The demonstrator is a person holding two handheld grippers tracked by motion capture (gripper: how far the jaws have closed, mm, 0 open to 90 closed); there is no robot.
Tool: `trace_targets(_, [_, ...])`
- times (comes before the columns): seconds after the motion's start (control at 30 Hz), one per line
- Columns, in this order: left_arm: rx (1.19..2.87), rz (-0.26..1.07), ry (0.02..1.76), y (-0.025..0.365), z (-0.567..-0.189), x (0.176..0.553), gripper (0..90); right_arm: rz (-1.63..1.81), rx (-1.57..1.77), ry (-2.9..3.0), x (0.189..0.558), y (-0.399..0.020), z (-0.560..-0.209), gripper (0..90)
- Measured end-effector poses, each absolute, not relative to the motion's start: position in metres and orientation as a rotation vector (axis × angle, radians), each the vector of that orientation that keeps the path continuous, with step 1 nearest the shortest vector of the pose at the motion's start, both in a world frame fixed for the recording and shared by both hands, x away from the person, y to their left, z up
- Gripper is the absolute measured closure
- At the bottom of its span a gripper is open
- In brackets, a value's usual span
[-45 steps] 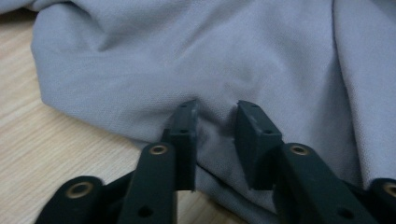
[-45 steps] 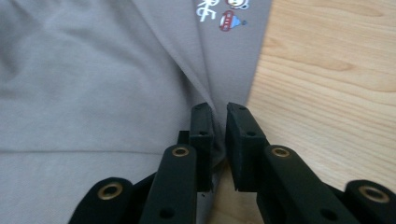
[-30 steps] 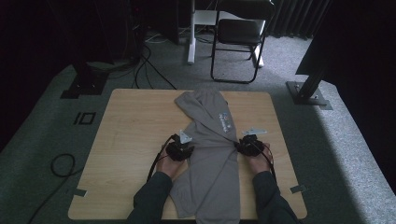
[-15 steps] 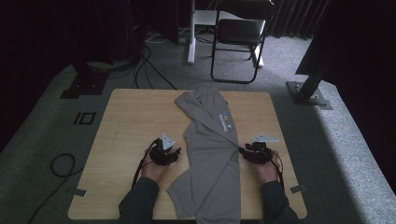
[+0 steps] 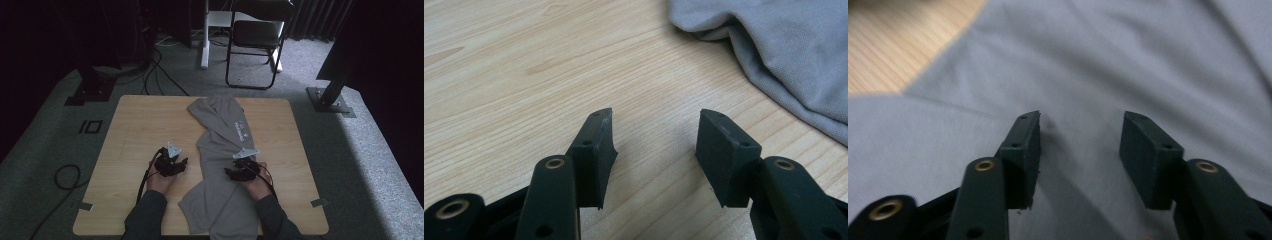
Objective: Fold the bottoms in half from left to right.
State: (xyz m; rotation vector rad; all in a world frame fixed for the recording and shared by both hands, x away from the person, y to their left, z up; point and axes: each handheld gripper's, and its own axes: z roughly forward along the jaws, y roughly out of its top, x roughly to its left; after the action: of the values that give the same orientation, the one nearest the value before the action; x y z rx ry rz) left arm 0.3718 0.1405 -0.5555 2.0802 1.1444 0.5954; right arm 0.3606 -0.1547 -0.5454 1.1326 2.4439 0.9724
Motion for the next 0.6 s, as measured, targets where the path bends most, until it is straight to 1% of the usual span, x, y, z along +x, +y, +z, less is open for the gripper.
trace_targets(0.07, [2.076,0.577,1.148,0.141,-0.556,0.372,49.4,0.971,1.141,2.45,0.356,-0.16,-0.543,72.9])
trace_targets(0.1, [2.076,0.575,1.146,0.141,-0.556,0.372,49.3,0.961,1.142,2.455,0.353,-0.163,-0.542,79.0])
trace_targets(0.13, [2.08,0.576,1.14,0.141,-0.556,0.372,49.3,0.951,1.137,2.456,0.35,-0.165,-0.542,82.3])
trace_targets(0.23, [2.078,0.574,1.14,0.141,-0.556,0.372,49.3,0.943,1.133,2.454,0.337,-0.178,-0.541,84.3])
trace_targets(0.33, [2.075,0.566,1.142,0.141,-0.556,0.372,49.3,0.984,1.135,2.434,0.324,-0.191,-0.539,82.1])
trace_targets(0.4, [2.075,0.565,1.142,0.141,-0.556,0.372,49.3,1.007,1.134,2.429,0.315,-0.201,-0.534,82.4])
trace_targets(0.5, [2.075,0.562,1.142,0.141,-0.556,0.372,49.3,0.967,1.132,2.43,0.305,-0.212,-0.531,88.2])
trace_targets(0.6, [2.075,0.561,1.142,0.141,-0.556,0.372,49.3,0.91,1.148,2.423,0.296,-0.222,-0.532,89.7])
